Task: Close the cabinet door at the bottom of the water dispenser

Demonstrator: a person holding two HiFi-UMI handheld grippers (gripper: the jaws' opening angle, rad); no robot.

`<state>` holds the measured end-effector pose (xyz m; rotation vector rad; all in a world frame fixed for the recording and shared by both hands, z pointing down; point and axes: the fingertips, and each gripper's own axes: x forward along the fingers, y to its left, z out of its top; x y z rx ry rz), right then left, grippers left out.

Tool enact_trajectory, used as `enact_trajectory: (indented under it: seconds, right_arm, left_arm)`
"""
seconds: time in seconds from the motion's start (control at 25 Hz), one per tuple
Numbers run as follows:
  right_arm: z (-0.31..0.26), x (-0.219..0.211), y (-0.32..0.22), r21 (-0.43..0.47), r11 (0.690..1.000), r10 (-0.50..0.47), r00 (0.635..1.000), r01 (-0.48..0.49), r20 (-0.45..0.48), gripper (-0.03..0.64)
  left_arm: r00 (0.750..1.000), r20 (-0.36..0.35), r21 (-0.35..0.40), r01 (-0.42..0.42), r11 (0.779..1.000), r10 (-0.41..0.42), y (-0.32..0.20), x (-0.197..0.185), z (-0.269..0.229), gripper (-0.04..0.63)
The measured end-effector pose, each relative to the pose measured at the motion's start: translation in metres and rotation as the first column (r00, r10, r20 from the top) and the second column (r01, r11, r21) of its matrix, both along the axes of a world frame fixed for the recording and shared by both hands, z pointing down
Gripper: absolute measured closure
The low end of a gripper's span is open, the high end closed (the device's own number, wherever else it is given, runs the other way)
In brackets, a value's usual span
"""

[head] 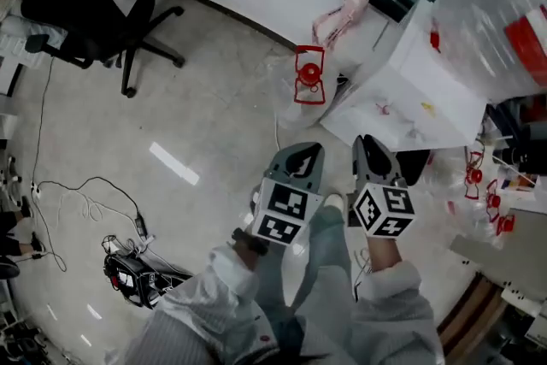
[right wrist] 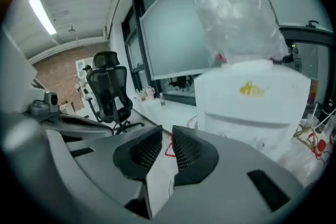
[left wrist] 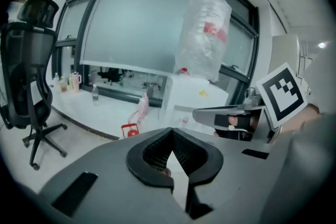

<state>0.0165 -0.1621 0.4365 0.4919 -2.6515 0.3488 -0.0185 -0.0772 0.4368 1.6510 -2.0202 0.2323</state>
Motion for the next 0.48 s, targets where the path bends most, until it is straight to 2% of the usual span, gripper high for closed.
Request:
enact_trajectory:
  seconds: [0.16, 0.36, 0.48]
  right_arm:
    - [-0.083, 0.008, 0.011, 0.059, 0.998, 0.005, 0.991, -0.013, 0.137, 0.580]
    - [-0.163, 0.025, 0.033, 0.141, 0.990, -0.049, 0.970, 0.015, 0.237, 0.592]
    - [-0.191, 0.033, 0.046, 0.124, 0.991, -0.082, 0.958, 0.050, 0.275, 0.600]
  left_arm:
    - [0.998, 0.053, 0.054, -0.023, 0.998, 0.021, 0.006, 0.003, -0.056, 0.586]
    - [0.993, 0.100, 0.120, -0.070, 0.990, 0.058, 0.010, 0.020, -0.119, 0.584]
    - [0.987, 0.143, 0.161, -0.093, 0.983, 0.070, 0.010, 0.031, -0.154, 0.585]
